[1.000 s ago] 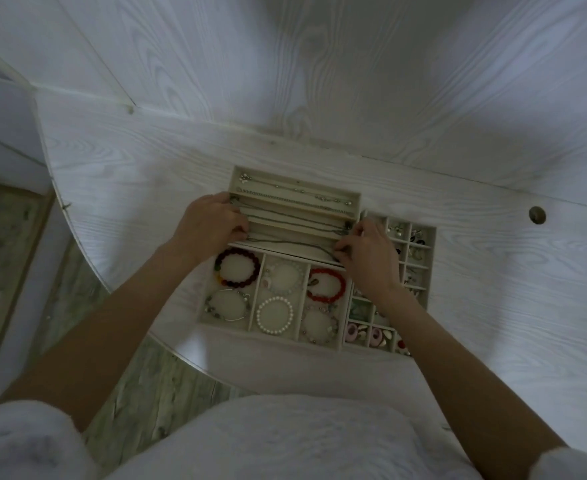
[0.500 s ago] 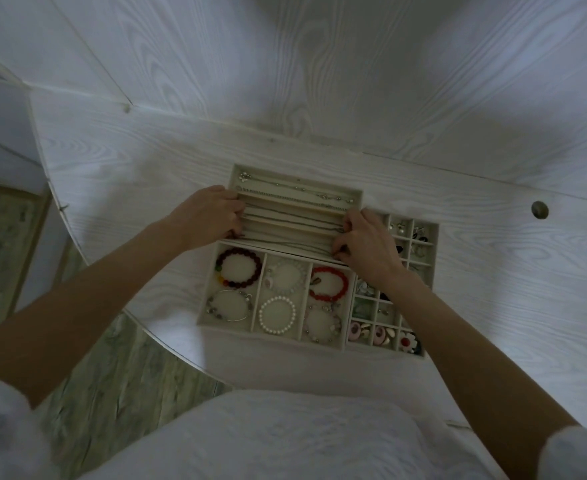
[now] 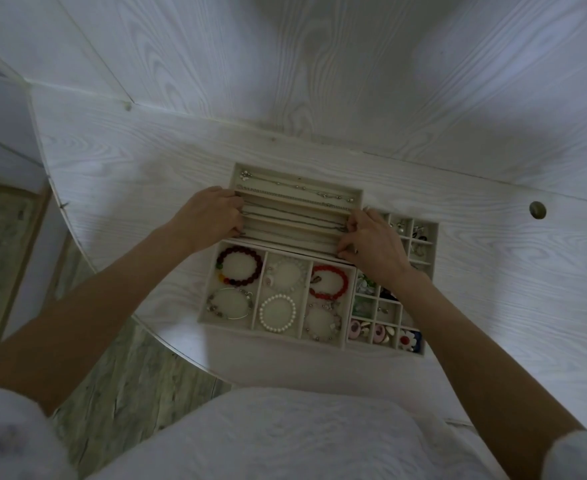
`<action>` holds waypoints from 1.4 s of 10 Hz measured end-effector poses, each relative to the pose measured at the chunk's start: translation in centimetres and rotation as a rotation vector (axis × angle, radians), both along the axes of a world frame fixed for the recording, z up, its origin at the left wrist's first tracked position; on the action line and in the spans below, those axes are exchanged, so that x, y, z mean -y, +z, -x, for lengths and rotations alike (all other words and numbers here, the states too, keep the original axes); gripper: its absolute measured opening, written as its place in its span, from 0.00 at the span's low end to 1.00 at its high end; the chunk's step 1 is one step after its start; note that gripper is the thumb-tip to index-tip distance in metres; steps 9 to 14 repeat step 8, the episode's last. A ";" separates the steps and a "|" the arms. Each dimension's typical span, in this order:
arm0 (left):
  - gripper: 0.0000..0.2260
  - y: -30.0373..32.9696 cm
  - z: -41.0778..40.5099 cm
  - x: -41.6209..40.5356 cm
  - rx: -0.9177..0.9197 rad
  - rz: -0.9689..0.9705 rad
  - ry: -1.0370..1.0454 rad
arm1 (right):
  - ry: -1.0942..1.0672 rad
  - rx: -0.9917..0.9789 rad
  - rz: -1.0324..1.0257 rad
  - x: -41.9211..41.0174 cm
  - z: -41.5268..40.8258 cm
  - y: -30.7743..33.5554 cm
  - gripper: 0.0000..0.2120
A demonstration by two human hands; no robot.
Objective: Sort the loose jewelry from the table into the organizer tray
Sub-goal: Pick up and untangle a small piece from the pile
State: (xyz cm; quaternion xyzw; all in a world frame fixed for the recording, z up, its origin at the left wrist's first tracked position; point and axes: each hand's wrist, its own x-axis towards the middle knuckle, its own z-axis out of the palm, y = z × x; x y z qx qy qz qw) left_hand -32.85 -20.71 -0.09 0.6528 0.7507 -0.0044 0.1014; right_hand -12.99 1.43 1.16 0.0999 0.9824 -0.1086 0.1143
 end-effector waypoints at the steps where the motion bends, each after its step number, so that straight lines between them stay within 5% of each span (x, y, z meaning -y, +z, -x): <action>1: 0.11 -0.3 0.1 0.1 -0.030 0.028 0.014 | 0.003 0.031 -0.024 0.0 0.1 0.1 0.02; 5: 0.06 0.4 -0.9 2.2 0.024 -0.226 0.166 | -0.123 -0.037 0.064 0.1 -0.4 0.3 0.09; 8: 0.18 2.0 -8.3 2.2 0.240 -0.541 0.804 | -0.245 -0.310 0.192 0.5 -3.4 3.5 0.09; 14: 0.18 2.0 -8.3 2.2 0.240 -0.541 0.804 | -0.245 -0.310 0.192 0.5 -3.4 3.5 0.09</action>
